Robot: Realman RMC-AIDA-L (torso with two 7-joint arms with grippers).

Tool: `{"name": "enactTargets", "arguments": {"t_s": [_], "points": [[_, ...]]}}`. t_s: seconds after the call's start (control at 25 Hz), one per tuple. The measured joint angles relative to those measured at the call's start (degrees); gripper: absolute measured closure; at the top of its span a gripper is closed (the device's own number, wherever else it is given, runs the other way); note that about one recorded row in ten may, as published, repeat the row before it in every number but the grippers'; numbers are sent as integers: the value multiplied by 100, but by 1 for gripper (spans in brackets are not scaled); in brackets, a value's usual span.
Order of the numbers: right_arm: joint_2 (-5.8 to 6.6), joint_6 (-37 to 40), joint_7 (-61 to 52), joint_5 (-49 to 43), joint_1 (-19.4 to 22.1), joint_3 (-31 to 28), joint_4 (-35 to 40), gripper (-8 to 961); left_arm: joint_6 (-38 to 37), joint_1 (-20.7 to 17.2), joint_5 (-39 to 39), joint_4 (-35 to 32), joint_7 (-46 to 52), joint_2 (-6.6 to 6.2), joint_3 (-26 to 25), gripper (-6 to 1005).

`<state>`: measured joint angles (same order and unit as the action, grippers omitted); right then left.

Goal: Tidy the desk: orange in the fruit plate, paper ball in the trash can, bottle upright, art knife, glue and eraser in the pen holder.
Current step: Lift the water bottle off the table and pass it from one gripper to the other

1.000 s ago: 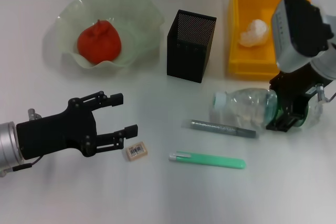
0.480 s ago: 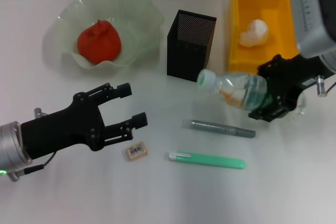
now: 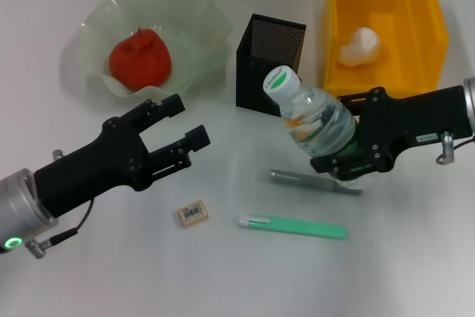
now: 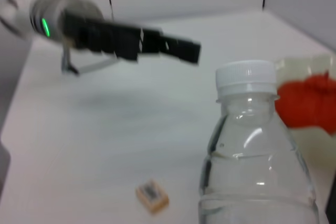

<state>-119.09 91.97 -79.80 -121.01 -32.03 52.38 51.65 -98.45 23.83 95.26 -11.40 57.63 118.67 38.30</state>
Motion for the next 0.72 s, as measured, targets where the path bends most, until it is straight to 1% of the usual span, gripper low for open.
{"name": "enactTargets", "arguments": {"t_s": [0.04, 0.08, 0.24, 0.32, 0.4, 0.44, 0.6, 0.64, 0.68, 0.72], "points": [[0, 0, 0, 0, 0, 0, 0, 189, 0, 0, 0, 0, 0, 0, 0, 303], [0, 0, 154, 231, 28, -16, -203, 189, -1, 48, -1, 72, -13, 5, 0, 303], [-1, -40, 393, 616, 10, -17, -771, 188, 1, 184, -56, 262, -85, 31, -4, 305], [-5, -56, 486, 733, -30, -16, -1039, 188, 4, 210, -64, 317, -140, 34, -5, 306], [-8, -82, 514, 782, -46, -13, -1147, 188, 5, 229, -72, 357, -194, 34, -6, 307], [-12, -154, 584, 910, -82, 10, -1369, 188, 5, 252, -78, 395, -241, 38, -7, 307], [-14, -220, 709, 1100, -143, 31, -1681, 188, 18, 296, -82, 441, -294, 49, -7, 309], [-16, -262, 797, 1162, -196, 35, -1879, 188, 35, 358, -92, 558, -399, 52, -7, 310], [-16, -262, 797, 1162, -196, 35, -1879, 189, 35, 358, -92, 558, -399, 52, -7, 310], [-21, -312, 861, 1174, -248, 40, -2049, 189, 47, 384, -100, 609, -453, 52, -7, 310]]}}
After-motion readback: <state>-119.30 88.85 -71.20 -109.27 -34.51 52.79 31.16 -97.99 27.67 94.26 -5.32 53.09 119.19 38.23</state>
